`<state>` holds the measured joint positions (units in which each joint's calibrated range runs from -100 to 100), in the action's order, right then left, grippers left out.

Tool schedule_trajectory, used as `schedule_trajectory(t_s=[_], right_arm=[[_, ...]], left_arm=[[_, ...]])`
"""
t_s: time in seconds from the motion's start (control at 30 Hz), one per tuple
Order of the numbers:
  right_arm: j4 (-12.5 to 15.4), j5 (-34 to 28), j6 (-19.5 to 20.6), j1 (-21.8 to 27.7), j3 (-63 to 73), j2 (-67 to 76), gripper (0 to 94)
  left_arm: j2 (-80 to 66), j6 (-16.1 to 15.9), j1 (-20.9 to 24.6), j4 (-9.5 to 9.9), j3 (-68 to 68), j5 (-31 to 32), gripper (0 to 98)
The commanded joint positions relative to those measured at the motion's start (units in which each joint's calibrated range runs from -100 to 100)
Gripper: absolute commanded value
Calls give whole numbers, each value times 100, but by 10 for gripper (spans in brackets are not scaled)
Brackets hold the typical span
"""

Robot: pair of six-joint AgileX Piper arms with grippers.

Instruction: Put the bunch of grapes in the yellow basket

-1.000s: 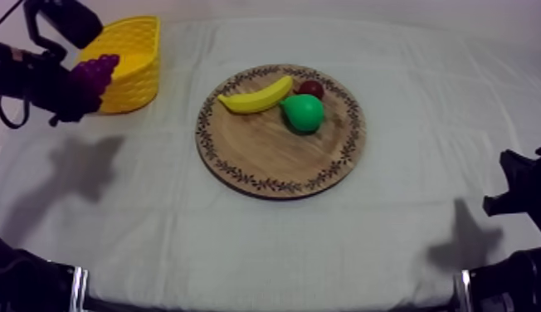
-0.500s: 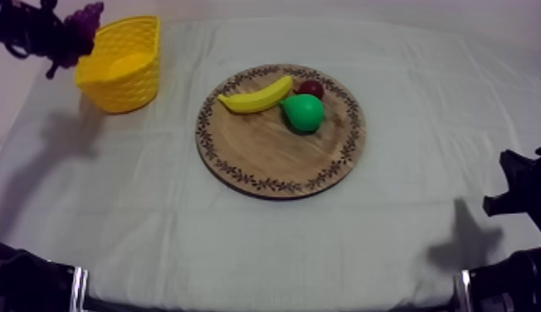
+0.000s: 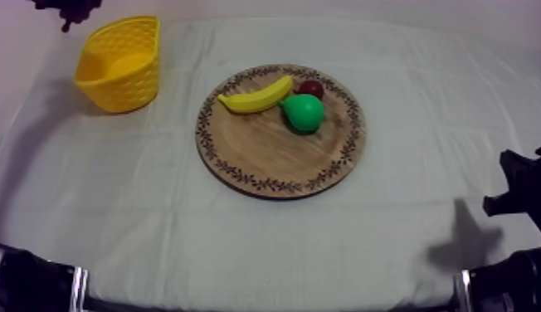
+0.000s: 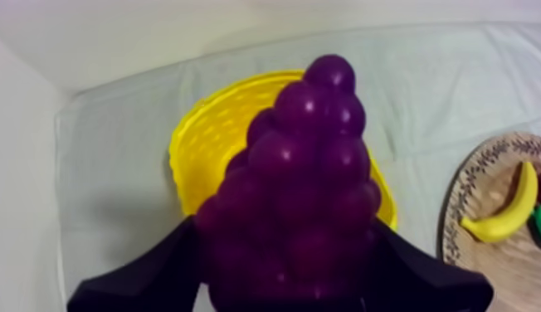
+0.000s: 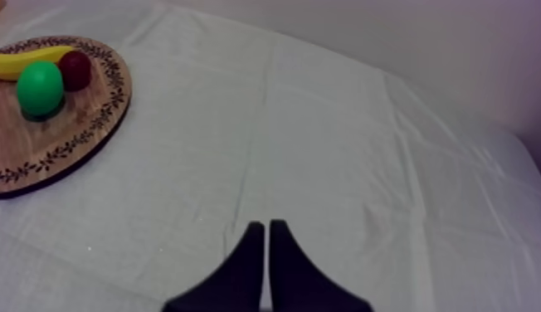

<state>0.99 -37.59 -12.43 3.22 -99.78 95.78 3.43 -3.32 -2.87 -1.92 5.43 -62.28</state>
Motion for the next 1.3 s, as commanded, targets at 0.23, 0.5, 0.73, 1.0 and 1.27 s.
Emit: schedule_trajectory(t_s=[0.23,0.5,0.73,1.0,1.27], right_arm=[[1,1,0,-1,1,-2,3],[1,1,0,-1,1,-2,3],[1,1,0,-1,1,-2,3],[1,1,0,-1,1,-2,3],[1,1,0,-1,1,-2,3]], left_arm=[[1475,21,24,-6,-486,331,552],[2053,42,49,-14,-294,642,554],[2299,35,63,-50,-180,788,554],[2338,-7,57,-111,-181,841,593],[2188,-85,46,-187,-88,1066,907]])
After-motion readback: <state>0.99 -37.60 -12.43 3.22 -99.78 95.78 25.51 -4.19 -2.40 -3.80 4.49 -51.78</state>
